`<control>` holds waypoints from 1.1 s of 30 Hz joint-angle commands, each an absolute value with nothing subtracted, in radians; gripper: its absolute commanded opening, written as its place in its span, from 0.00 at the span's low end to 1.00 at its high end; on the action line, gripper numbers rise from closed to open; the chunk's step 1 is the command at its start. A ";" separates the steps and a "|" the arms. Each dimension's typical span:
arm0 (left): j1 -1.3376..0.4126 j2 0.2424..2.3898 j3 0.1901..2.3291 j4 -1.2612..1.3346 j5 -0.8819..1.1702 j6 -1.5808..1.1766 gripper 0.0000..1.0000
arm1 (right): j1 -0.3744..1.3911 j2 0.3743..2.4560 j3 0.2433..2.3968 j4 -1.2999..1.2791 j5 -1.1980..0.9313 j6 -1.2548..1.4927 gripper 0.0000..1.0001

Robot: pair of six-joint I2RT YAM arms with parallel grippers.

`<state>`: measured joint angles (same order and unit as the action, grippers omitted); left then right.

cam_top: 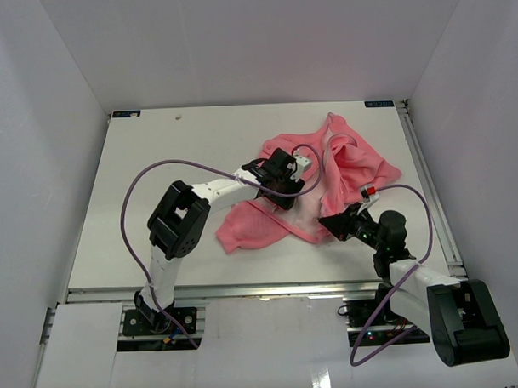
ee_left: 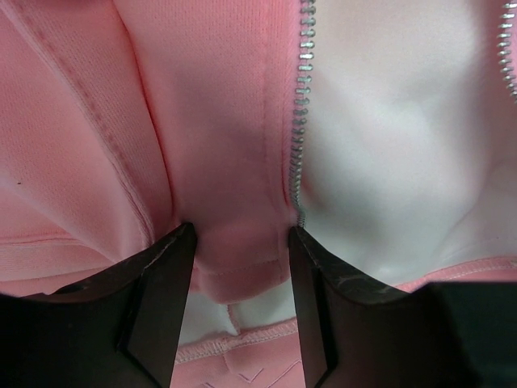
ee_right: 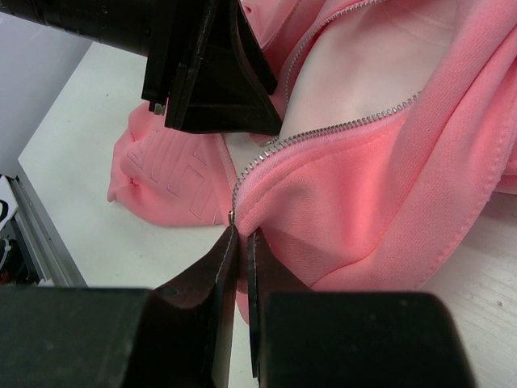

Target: Zip up the jacket

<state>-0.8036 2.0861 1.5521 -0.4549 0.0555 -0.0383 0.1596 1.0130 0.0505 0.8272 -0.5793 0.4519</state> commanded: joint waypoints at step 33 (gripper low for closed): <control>-0.780 1.989 1.578 -0.581 0.073 -0.005 0.63 | 0.164 1.046 0.081 0.858 -0.574 0.431 0.08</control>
<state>-0.7988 2.0621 1.5454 -0.5022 0.0543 -0.0087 0.1596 1.0339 0.0513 0.8169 -0.5789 0.4515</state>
